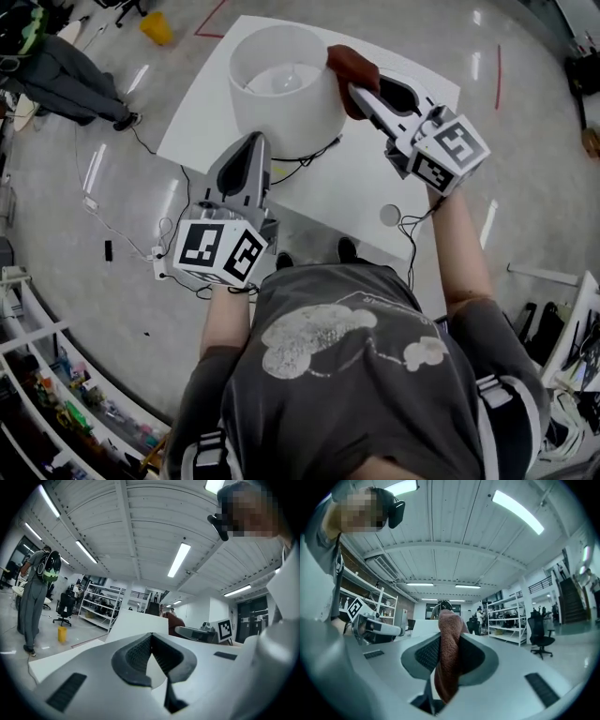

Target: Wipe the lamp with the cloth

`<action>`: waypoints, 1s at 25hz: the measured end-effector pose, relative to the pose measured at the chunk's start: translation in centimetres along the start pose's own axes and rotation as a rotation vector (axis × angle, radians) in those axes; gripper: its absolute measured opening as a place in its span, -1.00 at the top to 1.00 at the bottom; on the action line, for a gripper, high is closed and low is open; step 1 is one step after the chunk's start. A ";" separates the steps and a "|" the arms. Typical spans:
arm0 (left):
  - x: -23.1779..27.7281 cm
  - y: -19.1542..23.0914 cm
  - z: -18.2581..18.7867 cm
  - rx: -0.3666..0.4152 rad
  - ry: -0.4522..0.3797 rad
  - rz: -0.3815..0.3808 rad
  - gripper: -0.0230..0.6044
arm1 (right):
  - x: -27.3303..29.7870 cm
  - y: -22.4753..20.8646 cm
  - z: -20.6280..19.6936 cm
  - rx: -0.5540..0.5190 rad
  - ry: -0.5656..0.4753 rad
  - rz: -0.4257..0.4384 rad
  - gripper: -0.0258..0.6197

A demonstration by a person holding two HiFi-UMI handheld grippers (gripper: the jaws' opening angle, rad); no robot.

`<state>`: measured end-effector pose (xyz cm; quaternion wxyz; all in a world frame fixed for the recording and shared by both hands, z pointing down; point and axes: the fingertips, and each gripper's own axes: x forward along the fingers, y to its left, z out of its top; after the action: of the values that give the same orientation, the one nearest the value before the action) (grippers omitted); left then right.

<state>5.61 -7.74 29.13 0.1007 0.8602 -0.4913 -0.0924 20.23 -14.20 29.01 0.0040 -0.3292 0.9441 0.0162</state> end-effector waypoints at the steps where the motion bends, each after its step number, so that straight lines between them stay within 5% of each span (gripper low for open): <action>1: 0.0 0.0 -0.1 -0.003 0.008 -0.013 0.90 | -0.4 0.2 -1.0 0.005 0.015 -0.011 0.64; 16: -0.1 1.6 -2.9 -0.094 0.101 -0.156 0.90 | -3.6 2.1 -12.4 0.211 0.187 -0.245 0.64; 20: -1.0 2.9 -3.2 -0.114 0.114 -0.173 0.90 | -4.3 2.8 -11.5 0.199 0.173 -0.303 0.64; 25: -1.2 3.0 -2.0 -0.103 0.107 -0.235 0.90 | -5.1 3.6 -5.7 0.133 0.064 -0.355 0.64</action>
<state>3.03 -8.00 31.97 0.1595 0.9092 -0.3757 -0.0826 22.00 -8.37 34.91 -0.0015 -0.4902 0.8697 -0.0577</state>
